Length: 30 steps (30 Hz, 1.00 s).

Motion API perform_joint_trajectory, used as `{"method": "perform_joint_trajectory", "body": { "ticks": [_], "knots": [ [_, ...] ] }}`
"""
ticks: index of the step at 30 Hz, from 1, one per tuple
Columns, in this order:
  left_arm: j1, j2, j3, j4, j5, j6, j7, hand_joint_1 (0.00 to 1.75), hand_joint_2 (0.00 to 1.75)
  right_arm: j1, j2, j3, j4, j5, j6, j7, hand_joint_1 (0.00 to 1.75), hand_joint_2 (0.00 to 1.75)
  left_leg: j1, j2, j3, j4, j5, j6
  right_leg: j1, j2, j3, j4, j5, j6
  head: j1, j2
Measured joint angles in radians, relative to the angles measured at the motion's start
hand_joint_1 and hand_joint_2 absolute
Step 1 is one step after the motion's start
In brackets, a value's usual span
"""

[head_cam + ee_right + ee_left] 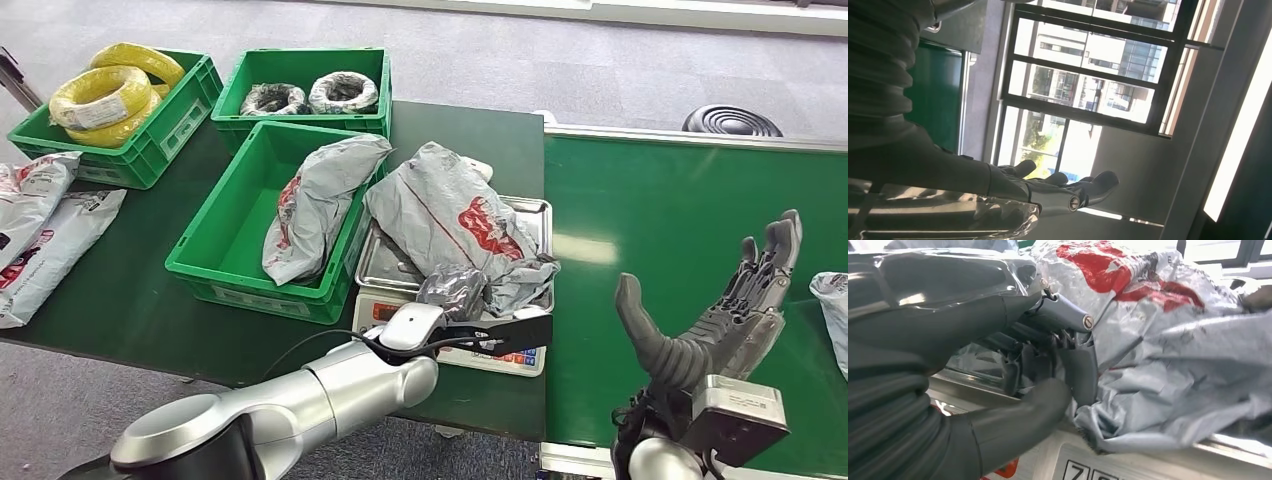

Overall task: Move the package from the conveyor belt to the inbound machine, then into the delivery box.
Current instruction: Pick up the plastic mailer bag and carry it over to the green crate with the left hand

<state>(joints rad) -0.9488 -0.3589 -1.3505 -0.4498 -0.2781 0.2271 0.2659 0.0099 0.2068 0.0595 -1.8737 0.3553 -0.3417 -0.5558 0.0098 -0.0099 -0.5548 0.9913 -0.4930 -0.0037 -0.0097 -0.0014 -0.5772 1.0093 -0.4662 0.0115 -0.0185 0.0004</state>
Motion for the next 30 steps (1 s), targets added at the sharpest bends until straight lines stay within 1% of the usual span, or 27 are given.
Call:
{"method": "perform_joint_trajectory", "body": {
  "ticks": [5, 9, 20, 21, 23, 25, 27, 28, 30],
  "knots": [
    [-0.013, 0.0, 0.037, 0.008, 0.035, 0.015, -0.03, 1.75, 1.75, -0.012, 0.0, 0.0, 0.012, 0.005, 0.006, 0.007, 0.0, 1.75, 0.0, 0.0, 0.0, 0.0, 0.0, 0.0, 0.0, 0.0, 0.0, 0.0, 0.0, 0.0, 0.0, 0.0],
    [-0.019, 0.0, 0.056, 0.011, 0.047, 0.018, -0.037, 1.74, 1.75, -0.019, 0.004, -0.001, 0.02, 0.007, 0.012, 0.01, 0.0, 1.75, 0.0, 0.0, 0.0, 0.0, 0.0, 0.0, 0.0, 0.0, 0.0, 0.0, 0.0, 0.0, 0.0, 0.0],
    [-0.026, 0.0, 0.074, 0.021, 0.054, 0.029, -0.042, 1.73, 1.75, -0.042, 0.005, -0.003, 0.037, 0.008, 0.024, 0.016, 0.0, 1.75, 0.0, 0.0, 0.0, 0.0, 0.0, 0.0, 0.0, 0.0, 0.0, 0.0, 0.0, 0.0, 0.0, 0.0],
    [-0.026, 0.0, 0.075, 0.023, 0.055, 0.032, -0.044, 1.71, 1.75, -0.044, 0.005, -0.003, 0.038, 0.008, 0.024, 0.016, 0.0, 1.75, 0.0, 0.0, 0.0, 0.0, 0.0, 0.0, 0.0, 0.0, 0.0, 0.0, 0.0, 0.0, 0.0, 0.0],
    [-0.027, 0.0, 0.078, 0.024, 0.061, 0.052, -0.054, 1.53, 1.75, -0.048, 0.005, -0.004, 0.041, 0.009, 0.023, 0.017, 0.0, 1.75, 0.0, 0.0, 0.0, 0.0, 0.0, 0.0, 0.0, 0.0, 0.0, 0.0, 0.0, 0.0, 0.0, 0.0],
    [-0.028, 0.0, 0.09, 0.025, 0.074, 0.1, -0.079, 0.72, 1.75, -0.049, 0.005, -0.005, 0.042, 0.009, 0.023, 0.018, 0.0, 1.75, 0.0, 0.0, 0.0, 0.0, 0.0, 0.0, 0.0, 0.0, 0.0, 0.0, 0.0, 0.0, 0.0, 0.0],
    [-0.031, 0.0, 0.106, 0.025, 0.086, 0.163, -0.112, 0.03, 1.75, -0.05, 0.006, -0.006, 0.043, 0.01, 0.024, 0.02, 0.0, 1.75, 0.0, 0.0, 0.0, 0.0, 0.0, 0.0, 0.0, 0.0, 0.0, 0.0, 0.0, 0.0, 0.0, 0.0],
    [-0.032, 0.0, 0.115, 0.025, 0.091, 0.19, -0.128, 0.0, 1.75, -0.05, 0.007, -0.006, 0.043, 0.01, 0.025, 0.021, 0.0, 1.75, 0.0, 0.0, 0.0, 0.0, 0.0, 0.0, 0.0, 0.0, 0.0, 0.0, 0.0, 0.0, 0.0, 0.0],
    [-0.034, 0.0, 0.132, 0.023, 0.097, 0.241, -0.157, 0.0, 1.75, -0.052, 0.008, -0.006, 0.044, 0.012, 0.026, 0.024, 0.0, 1.75, 0.0, 0.0, 0.0, 0.0, 0.0, 0.0, 0.0, 0.0, 0.0, 0.0, 0.0, 0.0, 0.0, 0.0]
  ]
}}
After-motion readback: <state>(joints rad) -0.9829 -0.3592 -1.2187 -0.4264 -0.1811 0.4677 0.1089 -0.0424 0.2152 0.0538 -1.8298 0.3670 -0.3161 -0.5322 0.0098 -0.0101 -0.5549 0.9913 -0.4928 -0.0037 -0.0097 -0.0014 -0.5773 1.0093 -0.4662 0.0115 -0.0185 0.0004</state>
